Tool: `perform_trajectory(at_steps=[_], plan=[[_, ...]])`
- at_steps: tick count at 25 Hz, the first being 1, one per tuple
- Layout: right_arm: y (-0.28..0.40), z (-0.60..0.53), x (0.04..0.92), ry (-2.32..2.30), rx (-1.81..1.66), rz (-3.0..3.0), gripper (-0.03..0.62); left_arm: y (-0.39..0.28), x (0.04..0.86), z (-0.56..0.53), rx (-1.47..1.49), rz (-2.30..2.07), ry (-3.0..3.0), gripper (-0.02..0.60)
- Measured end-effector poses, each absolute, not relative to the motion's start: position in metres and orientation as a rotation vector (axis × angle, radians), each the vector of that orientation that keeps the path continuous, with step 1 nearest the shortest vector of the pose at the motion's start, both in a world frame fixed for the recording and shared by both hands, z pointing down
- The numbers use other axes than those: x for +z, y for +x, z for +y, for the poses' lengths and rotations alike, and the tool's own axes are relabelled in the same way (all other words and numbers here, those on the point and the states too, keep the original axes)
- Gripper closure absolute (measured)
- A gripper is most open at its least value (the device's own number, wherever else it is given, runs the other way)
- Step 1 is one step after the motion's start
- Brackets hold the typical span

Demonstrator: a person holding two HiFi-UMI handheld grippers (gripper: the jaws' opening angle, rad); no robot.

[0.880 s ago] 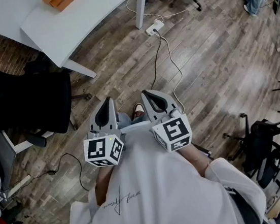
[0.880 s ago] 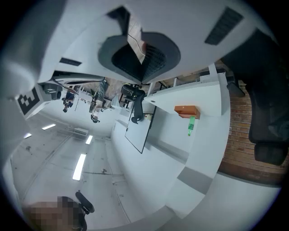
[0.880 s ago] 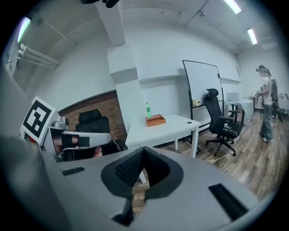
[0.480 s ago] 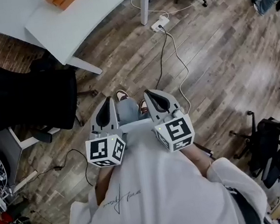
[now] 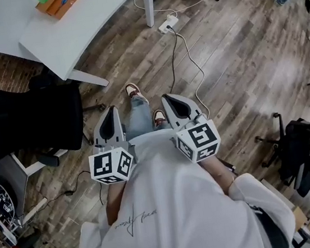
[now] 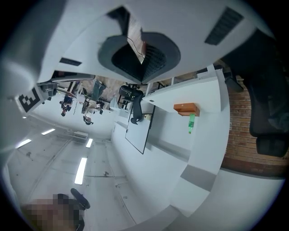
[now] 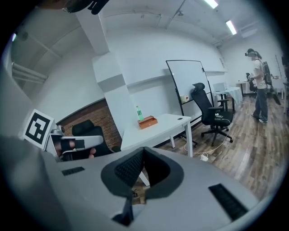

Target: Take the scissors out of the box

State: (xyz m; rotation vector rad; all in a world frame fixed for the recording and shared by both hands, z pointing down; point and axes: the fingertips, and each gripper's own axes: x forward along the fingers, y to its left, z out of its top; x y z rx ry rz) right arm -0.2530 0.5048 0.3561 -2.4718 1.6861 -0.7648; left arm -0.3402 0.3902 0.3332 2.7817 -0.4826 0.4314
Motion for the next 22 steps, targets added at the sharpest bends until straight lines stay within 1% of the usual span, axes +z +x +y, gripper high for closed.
perform_trajectory(at_steps=[5, 12, 22], plan=[[-0.240, 0.503, 0.357, -2.473, -0.777, 1.685, 0.583, -0.330, 0.340, 0.383, 0.458, -0.491, 2.761, 0.574], [-0.209, 0.484, 0.364, -2.550, -0.802, 1.620, 0.583, -0.315, 0.337, 0.353, 0.411, -0.542, 2.774, 0.574], [-0.170, 0.429, 0.371, -2.561, -0.867, 1.623, 0.583, -0.279, 0.333, 0.299, 0.424, -0.566, 2.821, 0.574]])
